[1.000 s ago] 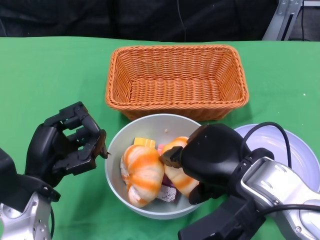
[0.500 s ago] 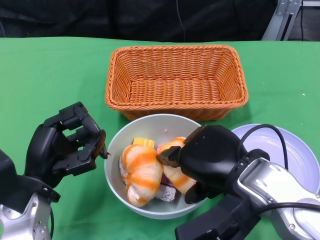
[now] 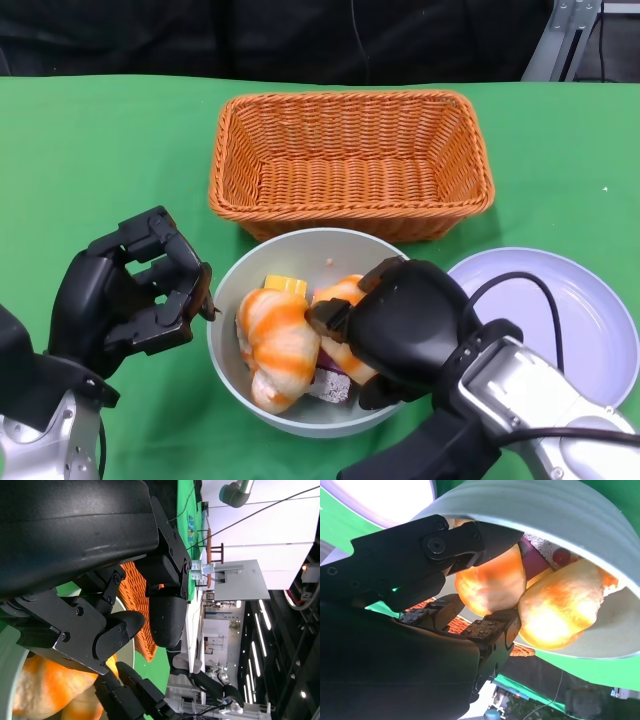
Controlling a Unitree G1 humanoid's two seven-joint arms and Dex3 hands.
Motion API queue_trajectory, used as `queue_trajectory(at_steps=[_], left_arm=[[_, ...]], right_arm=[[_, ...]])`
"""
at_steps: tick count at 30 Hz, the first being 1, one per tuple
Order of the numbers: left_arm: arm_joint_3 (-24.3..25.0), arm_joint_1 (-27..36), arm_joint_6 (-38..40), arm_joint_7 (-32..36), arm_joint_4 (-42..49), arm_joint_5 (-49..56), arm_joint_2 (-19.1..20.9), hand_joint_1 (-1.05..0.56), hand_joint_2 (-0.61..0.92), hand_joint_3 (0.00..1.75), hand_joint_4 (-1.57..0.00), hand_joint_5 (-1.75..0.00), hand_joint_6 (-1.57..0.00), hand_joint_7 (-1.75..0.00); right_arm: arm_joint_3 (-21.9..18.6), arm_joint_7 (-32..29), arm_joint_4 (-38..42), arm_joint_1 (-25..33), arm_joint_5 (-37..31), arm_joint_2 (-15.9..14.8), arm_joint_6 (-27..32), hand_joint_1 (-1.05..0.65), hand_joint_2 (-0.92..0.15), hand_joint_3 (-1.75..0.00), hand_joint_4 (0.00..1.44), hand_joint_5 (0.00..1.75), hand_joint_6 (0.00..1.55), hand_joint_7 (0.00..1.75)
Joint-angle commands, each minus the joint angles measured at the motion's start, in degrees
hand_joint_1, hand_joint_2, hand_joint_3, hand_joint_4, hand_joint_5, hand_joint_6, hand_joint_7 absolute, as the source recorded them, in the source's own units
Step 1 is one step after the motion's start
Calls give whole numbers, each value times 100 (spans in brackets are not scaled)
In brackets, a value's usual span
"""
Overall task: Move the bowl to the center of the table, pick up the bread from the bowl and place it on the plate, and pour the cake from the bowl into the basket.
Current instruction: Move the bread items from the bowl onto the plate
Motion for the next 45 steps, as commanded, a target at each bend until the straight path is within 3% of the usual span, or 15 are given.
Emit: queue_trajectory(at_steps=[1,12,13,15,16,17,23,30,36,37,40,45], left_arm=[[-4,106,-74,75,-103,44,59,-4,54,108,-80,-170,-78,-148],[-34,118,-167,106,-85,97,84,-4,55,107,-79,-172,-76,-149],[-34,115,-175,100,-71,92,87,-4,56,106,-78,-172,-76,-149],[-38,106,-205,92,-49,91,88,-4,56,105,-78,-172,-76,-149],[-42,110,-203,110,-59,102,86,-5,56,105,-78,-172,-76,-149],[-47,117,-202,130,-72,113,82,-5,56,105,-78,-172,-77,-149],[-62,99,-258,106,-7,101,72,-3,58,104,-79,-171,-77,-148],[-89,75,-336,114,58,105,73,-2,59,104,-79,-170,-78,-148],[-96,51,-376,125,114,105,73,-2,59,102,-79,-169,-77,-148],[-97,38,-370,132,133,108,72,-1,59,104,-80,-170,-78,-148],[-103,11,-389,142,198,134,82,-1,57,107,-80,-170,-78,-148],[-90,-33,-452,102,310,153,84,-1,60,102,-79,-171,-77,-148]], right_arm=[[146,49,162,258,-13,48,62,-82,-92,-8,80,10,69,2],[291,-134,406,154,-105,11,7,-40,-92,-2,96,16,74,1],[281,-132,415,139,-50,3,-21,-34,-91,-1,98,21,74,0],[261,-240,440,137,34,-2,-69,-30,-91,0,85,60,76,1],[252,-354,462,139,80,-17,-125,-29,-91,0,80,74,79,1],[242,-519,499,138,136,-39,-209,-29,-90,0,80,75,81,1],[217,-1694,911,97,291,-85,-610,-28,-86,0,98,70,103,6],[105,-2084,1117,92,703,-25,-818,-25,-85,0,99,72,112,6],[-3,-2367,1283,24,1071,-27,-1100,-26,-86,0,96,78,118,6],[-39,-2451,1329,-11,1143,-34,-1175,-27,-89,-1,87,96,116,4],[-93,-2667,1454,-88,1234,-45,-1334,-29,-92,-1,79,114,116,3],[-226,-2907,1605,-203,1464,-47,-1646,-34,-92,-1,76,115,116,3]])
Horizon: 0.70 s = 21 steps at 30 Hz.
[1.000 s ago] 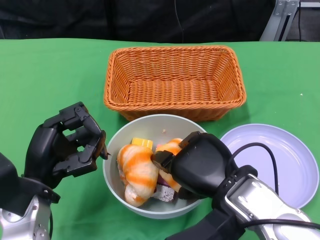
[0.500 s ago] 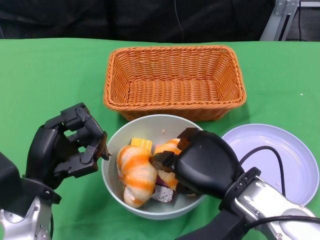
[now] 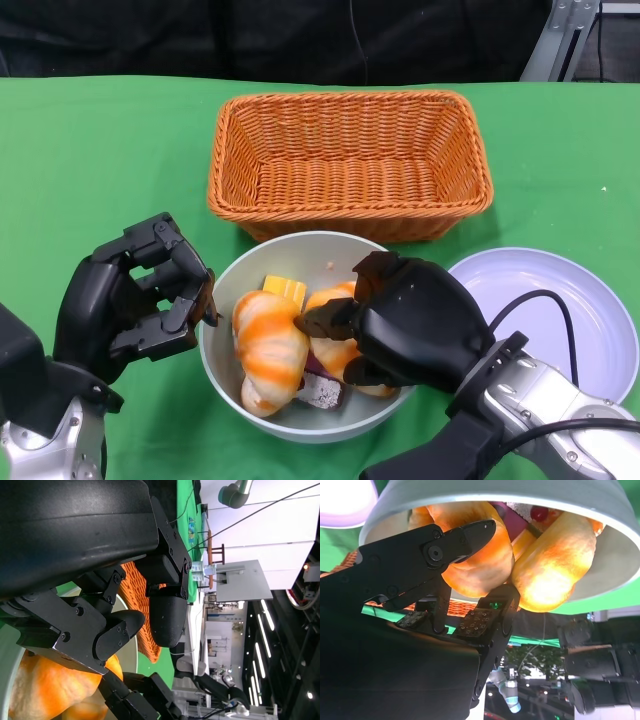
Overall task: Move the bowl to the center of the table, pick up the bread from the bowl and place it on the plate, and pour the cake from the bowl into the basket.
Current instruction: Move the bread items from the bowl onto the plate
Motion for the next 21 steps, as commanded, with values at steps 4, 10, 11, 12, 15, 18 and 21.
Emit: queue_trajectory(at_steps=[4,10,11,12,15,18,21], left_arm=[[33,-83,-197,7,176,41,87,-1,64,96,-80,-170,-78,-148],[53,-112,-120,-75,243,-59,90,-1,66,95,-81,-169,-79,-145],[53,-116,-117,-89,250,-71,92,-1,65,96,-81,-169,-80,-144],[53,-118,-116,-97,254,-78,94,-1,65,96,-81,-169,-80,-144],[57,-122,-114,-105,255,-86,94,-1,64,98,-82,-168,-80,-143],[62,-125,-112,-108,256,-88,93,-2,63,100,-82,-167,-80,-143],[63,-125,-112,-109,256,-88,93,-2,62,102,-83,-167,-80,-144]], right_arm=[[-116,-318,263,-122,245,-14,-460,-34,-87,0,83,102,117,3],[-331,-594,319,-252,380,-49,-804,-29,-88,0,82,115,120,4],[-357,-664,352,-273,363,-43,-850,-28,-89,-1,82,119,121,5],[-373,-708,377,-286,349,-38,-883,-28,-89,-1,82,121,121,6],[-438,-794,401,-300,403,-19,-974,-27,-90,-1,82,124,123,7],[-488,-838,427,-304,422,4,-1040,-26,-91,-1,83,125,123,7],[-509,-839,442,-303,411,16,-1066,-26,-91,-1,83,126,123,8]])
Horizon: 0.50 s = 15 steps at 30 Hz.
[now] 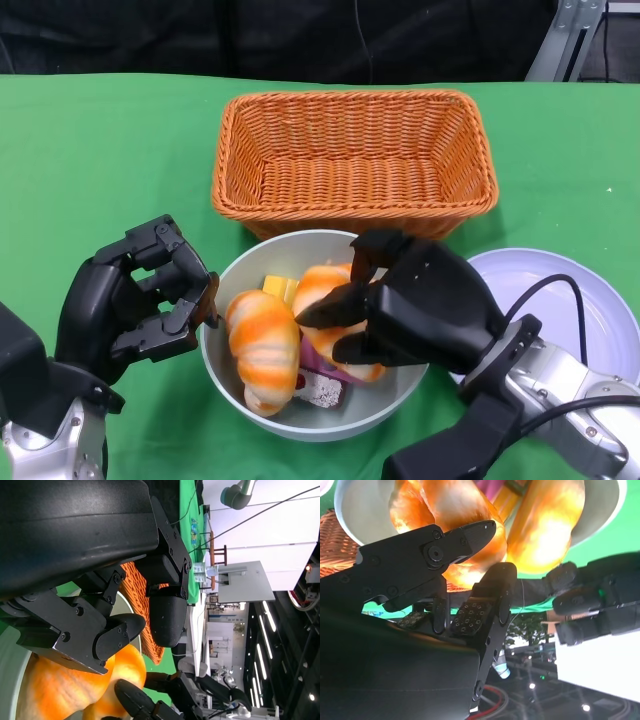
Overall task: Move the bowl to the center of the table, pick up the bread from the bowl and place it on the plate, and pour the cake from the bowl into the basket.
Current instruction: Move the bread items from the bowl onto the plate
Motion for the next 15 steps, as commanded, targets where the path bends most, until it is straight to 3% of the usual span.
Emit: queue_trajectory(at_steps=[1,15], left_arm=[[56,-59,6,-40,48,-61,92,-2,62,102,-83,-167,-80,-144],[73,-48,63,-28,60,-61,139,-1,62,103,-79,-174,-74,-151]], right_arm=[[-68,-88,38,-90,59,4,-63,-26,-91,-1,83,126,123,8],[-368,-140,-191,-17,366,81,-311,-26,-91,0,88,108,121,10]])
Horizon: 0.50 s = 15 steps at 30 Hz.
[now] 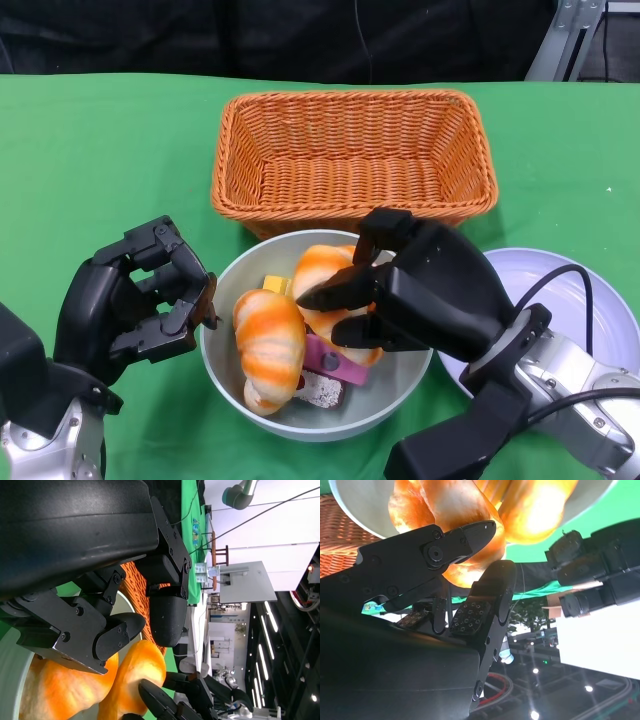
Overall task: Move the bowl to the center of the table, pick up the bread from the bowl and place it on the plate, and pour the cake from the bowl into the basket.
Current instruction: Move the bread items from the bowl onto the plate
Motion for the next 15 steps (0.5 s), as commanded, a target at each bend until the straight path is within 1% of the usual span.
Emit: queue_trajectory(at_steps=[1,8,12,15], left_arm=[[69,-47,31,-37,31,-66,116,-1,62,103,-79,-174,-74,-151],[82,-69,-21,-47,91,-72,113,-1,62,103,-79,-171,-75,-150],[68,-76,-63,30,129,1,135,-1,62,101,-80,-170,-76,-149],[78,-90,-66,48,158,5,136,0,61,102,-80,-169,-77,-149]], right_arm=[[-120,-47,-126,-12,166,17,-79,-26,-91,0,88,108,121,10],[-337,132,-511,160,560,110,-81,-24,-90,0,89,106,120,9],[-527,-4,-866,282,571,120,-54,-24,-91,-1,89,116,122,12],[-705,-9,-1109,381,570,63,-53,-23,-92,-3,88,125,122,17]])
